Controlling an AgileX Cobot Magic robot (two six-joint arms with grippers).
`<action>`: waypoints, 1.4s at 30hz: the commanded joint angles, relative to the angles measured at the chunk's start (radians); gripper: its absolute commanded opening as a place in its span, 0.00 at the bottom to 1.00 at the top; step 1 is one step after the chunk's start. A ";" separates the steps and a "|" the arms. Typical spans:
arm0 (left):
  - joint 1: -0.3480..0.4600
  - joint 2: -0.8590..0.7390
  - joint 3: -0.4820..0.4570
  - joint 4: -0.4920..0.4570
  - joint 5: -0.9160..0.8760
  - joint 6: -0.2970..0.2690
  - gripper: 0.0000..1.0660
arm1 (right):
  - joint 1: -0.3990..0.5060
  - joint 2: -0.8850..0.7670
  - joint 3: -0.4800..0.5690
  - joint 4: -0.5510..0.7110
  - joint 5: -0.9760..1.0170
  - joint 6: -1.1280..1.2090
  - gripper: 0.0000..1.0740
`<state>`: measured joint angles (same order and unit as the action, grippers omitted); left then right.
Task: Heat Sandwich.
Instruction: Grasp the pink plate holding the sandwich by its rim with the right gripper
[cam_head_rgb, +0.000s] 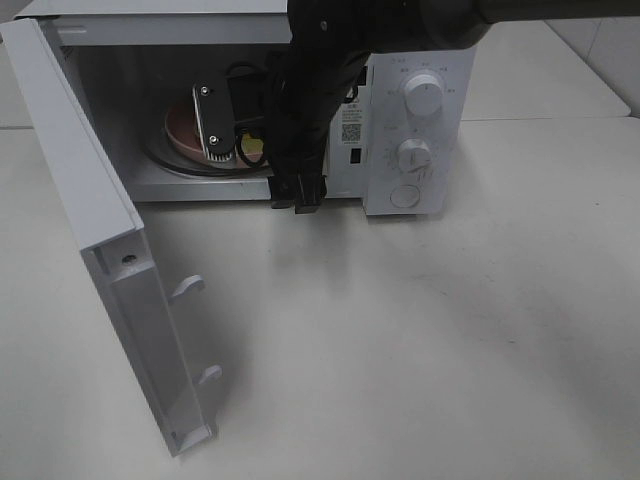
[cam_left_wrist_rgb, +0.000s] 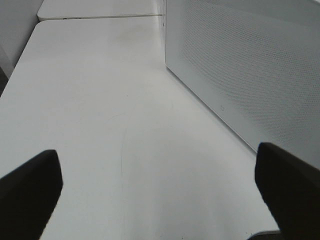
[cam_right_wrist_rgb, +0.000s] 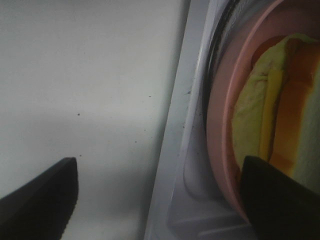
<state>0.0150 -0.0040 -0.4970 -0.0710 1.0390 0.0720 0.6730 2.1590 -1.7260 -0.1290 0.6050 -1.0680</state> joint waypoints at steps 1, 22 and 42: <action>-0.005 -0.021 0.002 -0.003 -0.010 -0.003 0.95 | 0.003 0.043 -0.061 -0.001 0.000 -0.001 0.78; -0.005 -0.021 0.002 -0.003 -0.010 -0.003 0.95 | -0.002 0.276 -0.349 -0.005 0.037 0.008 0.76; -0.005 -0.021 0.002 -0.001 -0.010 -0.003 0.95 | -0.035 0.326 -0.360 0.047 0.064 0.015 0.59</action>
<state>0.0150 -0.0040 -0.4970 -0.0700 1.0390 0.0720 0.6390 2.4800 -2.0880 -0.0980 0.6320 -1.0660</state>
